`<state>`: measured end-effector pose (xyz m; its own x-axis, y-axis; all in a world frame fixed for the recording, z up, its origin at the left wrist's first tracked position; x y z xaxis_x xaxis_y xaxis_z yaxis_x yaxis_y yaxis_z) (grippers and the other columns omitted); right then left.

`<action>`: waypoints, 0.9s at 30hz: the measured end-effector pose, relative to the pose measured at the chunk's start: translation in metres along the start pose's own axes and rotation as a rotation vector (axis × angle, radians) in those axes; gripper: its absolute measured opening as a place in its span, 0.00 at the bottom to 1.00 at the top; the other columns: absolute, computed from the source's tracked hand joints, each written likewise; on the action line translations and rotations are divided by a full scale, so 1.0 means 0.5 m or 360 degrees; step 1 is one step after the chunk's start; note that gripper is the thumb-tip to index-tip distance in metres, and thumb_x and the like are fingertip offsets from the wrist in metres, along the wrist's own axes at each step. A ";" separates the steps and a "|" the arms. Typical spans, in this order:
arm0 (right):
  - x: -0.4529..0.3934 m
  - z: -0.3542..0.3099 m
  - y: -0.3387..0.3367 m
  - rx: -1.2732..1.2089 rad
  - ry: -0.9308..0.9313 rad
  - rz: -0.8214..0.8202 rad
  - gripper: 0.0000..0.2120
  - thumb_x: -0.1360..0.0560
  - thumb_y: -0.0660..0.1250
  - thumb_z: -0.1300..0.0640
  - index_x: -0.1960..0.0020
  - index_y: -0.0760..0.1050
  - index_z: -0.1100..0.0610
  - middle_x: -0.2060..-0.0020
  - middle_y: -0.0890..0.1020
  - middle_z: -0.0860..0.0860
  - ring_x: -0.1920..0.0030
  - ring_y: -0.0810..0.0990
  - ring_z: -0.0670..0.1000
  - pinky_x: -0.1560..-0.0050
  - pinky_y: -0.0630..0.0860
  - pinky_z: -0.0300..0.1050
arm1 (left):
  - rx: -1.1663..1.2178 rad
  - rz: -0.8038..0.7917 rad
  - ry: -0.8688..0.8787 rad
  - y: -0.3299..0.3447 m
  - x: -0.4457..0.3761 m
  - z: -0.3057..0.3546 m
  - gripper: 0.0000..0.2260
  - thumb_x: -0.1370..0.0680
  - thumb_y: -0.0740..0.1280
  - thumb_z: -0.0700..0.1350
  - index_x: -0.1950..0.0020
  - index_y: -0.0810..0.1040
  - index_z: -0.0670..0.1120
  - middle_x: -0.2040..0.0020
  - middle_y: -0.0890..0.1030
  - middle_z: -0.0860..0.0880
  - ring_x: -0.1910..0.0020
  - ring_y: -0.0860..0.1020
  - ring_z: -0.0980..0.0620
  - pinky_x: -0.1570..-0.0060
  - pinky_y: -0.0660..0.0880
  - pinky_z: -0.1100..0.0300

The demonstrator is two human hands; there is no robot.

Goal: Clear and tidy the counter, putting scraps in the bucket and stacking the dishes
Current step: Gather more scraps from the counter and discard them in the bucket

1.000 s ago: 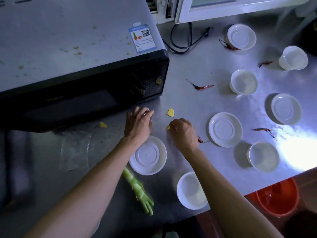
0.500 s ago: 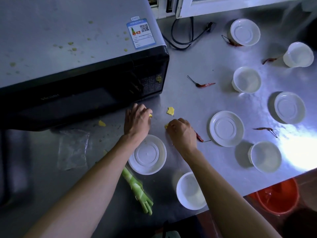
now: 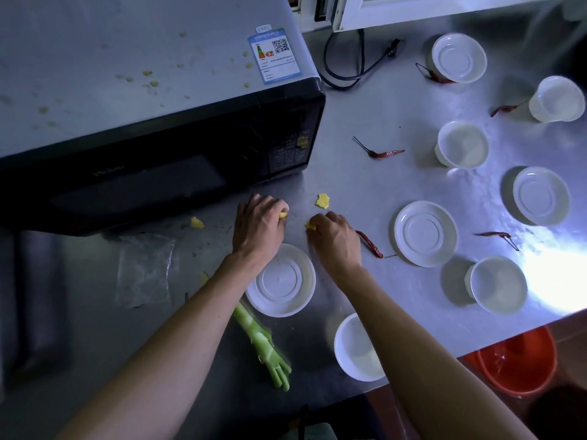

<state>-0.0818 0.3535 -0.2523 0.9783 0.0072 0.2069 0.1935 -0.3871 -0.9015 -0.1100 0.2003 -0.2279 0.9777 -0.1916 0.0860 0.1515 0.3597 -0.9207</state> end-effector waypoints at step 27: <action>0.147 0.033 -0.111 -0.0119 0.0263 0.0403 0.06 0.20 0.64 0.58 0.48 0.78 0.59 0.51 0.81 0.54 0.48 0.77 0.58 0.56 0.76 0.53 | 0.0322 -0.0086 0.0444 -0.058 0.102 0.097 0.06 0.25 0.70 0.36 0.51 0.81 0.44 0.55 0.80 0.48 0.54 0.77 0.44 0.57 0.75 0.51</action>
<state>-0.0195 0.3908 -0.1932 0.9683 -0.2459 0.0435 -0.0671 -0.4243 -0.9030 -0.0573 0.2245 -0.1786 0.8943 -0.4475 -0.0001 0.2553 0.5105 -0.8211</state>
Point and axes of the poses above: each hand's wrist, its own x-axis away from the middle knuckle, its own y-axis out of the palm, z = x × y, the point moved 7 cm from there along -x, towards the middle knuckle
